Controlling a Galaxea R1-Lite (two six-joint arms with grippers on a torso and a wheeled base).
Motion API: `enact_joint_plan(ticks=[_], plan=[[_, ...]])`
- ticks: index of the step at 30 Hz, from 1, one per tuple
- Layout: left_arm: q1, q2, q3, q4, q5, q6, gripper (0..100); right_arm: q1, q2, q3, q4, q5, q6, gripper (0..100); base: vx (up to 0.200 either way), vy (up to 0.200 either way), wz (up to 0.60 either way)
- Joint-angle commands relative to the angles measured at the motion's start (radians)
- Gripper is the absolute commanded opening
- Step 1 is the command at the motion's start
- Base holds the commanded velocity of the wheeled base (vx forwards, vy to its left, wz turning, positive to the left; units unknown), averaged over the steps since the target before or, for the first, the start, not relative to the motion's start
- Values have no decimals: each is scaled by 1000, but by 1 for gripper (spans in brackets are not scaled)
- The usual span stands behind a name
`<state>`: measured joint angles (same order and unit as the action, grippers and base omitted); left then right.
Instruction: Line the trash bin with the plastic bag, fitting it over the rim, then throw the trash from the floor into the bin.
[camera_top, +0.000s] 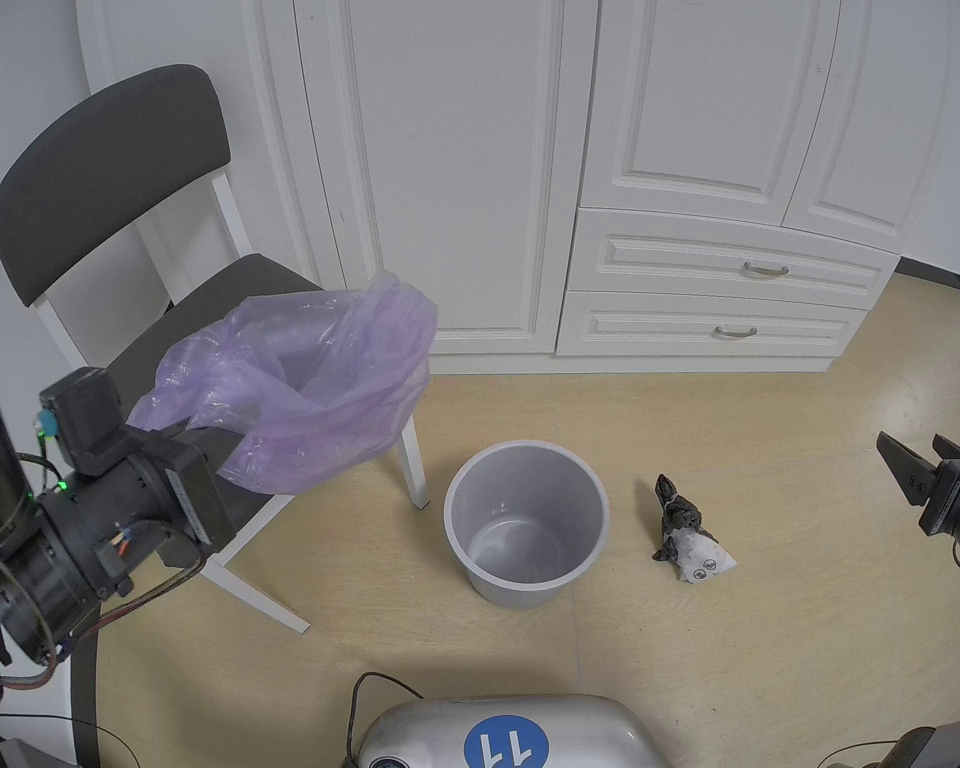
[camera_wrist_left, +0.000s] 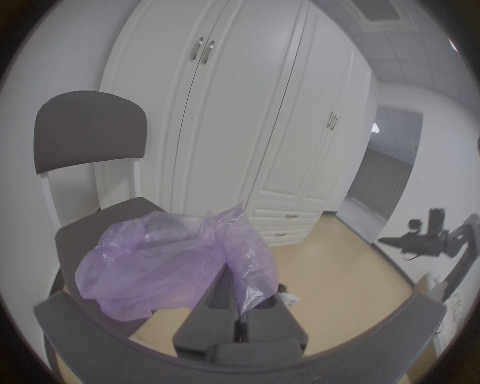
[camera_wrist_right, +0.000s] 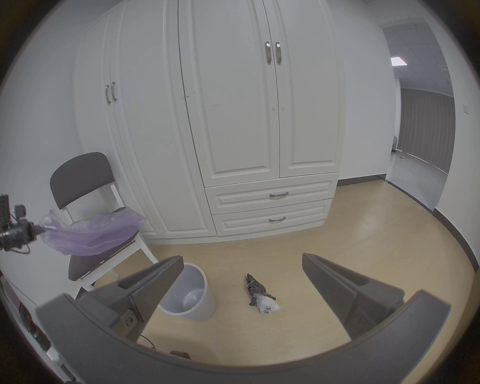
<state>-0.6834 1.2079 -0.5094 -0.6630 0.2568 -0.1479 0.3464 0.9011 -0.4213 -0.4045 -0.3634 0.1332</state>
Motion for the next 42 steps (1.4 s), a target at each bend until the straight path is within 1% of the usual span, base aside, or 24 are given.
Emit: enact_joint_plan(ticks=[1,2,4,9,10,14,16,17,21,23,27,33,36,37,42], plan=[[-94,-149,-18,43,-1,-52,0,26,-7,-14,-10,-2,-46,100,0,0,0],[-104,-163,-17,45,-1,-50,0,46,-7,-30,-11,-6,-87,100,0,0,0],[-110,-169,-20,46,-1,-41,0,75,-5,-45,-10,-5,-138,100,0,0,0],[-120,-169,-21,48,-1,-33,0,105,52,-88,-2,-6,-150,100,0,0,0],[-134,-157,-18,48,-2,-32,0,121,75,-94,-4,-5,-144,100,0,0,0],[-174,-99,-18,33,-4,-35,0,140,102,-85,-1,4,-107,100,0,0,0],[-203,-48,-21,26,-1,-35,0,189,122,-79,-1,3,-75,100,0,0,0],[-216,-33,-21,19,-1,-36,0,200,125,-76,-1,3,-66,100,0,0,0],[-286,30,3,-37,7,-38,0,241,160,-45,-13,4,-49,100,0,0,0],[-301,48,20,-70,9,-36,0,258,179,-44,-13,4,-38,100,0,0,0],[-315,47,32,-110,9,-38,0,276,188,-44,-13,3,-27,100,0,0,0],[-340,30,46,-115,7,-32,0,279,193,-39,-13,4,-12,100,0,0,0],[-349,27,49,-115,7,-30,0,293,197,-39,-13,4,-7,100,0,0,0],[-355,25,48,-115,6,-30,0,299,205,-39,-14,4,6,100,0,0,0],[-357,22,46,-115,7,-30,0,313,225,-39,-14,6,17,100,0,0,0]])
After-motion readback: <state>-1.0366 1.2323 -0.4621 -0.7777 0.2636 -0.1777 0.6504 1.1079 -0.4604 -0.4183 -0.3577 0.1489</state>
